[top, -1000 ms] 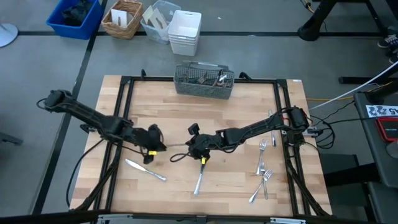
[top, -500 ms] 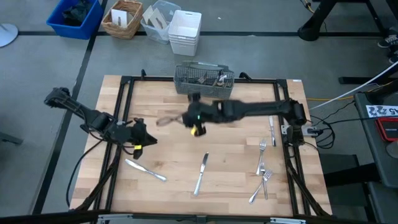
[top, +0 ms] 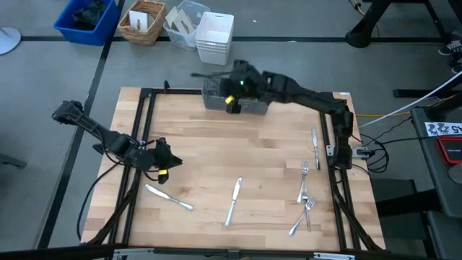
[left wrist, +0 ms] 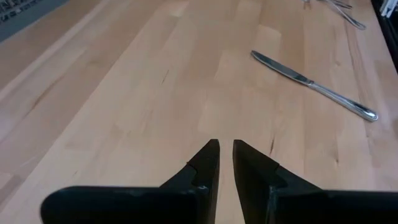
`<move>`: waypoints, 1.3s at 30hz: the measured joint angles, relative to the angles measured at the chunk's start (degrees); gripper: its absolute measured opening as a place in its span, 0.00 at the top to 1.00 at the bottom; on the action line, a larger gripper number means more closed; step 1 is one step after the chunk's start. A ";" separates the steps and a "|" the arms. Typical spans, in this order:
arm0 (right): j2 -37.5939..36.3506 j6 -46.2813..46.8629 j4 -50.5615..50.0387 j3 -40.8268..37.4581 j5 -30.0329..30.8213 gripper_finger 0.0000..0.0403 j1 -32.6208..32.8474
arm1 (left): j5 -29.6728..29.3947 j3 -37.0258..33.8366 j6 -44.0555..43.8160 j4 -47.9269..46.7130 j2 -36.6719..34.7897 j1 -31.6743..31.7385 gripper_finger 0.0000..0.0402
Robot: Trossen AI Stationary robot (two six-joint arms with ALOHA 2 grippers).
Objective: Sort silverware
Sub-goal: Put the table knife into the gray silverware organizer
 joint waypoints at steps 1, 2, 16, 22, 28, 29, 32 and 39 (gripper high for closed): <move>0.13 0.21 -0.45 0.00 -0.86 0.97 -1.00 | -0.11 -0.10 0.02 0.05 0.00 0.00 0.91; 0.23 1.01 -0.83 0.00 -2.30 0.97 -1.95 | -0.13 -0.14 0.04 0.02 0.00 0.00 0.91; 4.34 3.22 -0.78 -0.04 -13.56 0.97 -7.38 | -2.65 -0.14 0.50 0.11 0.04 0.00 0.91; 6.20 3.17 1.74 0.00 -14.62 0.97 -7.36 | -2.95 -0.14 0.52 0.10 0.13 0.04 0.91; 7.58 3.15 3.35 0.00 -17.28 0.97 -7.36 | -2.97 -0.15 0.54 -0.01 0.17 0.05 0.91; 7.71 3.09 3.33 0.00 -17.61 0.97 -7.36 | -2.97 -0.14 0.62 0.05 0.17 0.04 0.91; 8.40 2.95 3.89 0.00 -17.74 0.97 -7.40 | -2.95 -0.14 1.01 0.09 0.17 0.04 0.91; 9.98 2.56 7.29 0.00 -17.49 0.97 -7.73 | -2.95 -0.14 1.23 0.07 0.17 0.07 0.91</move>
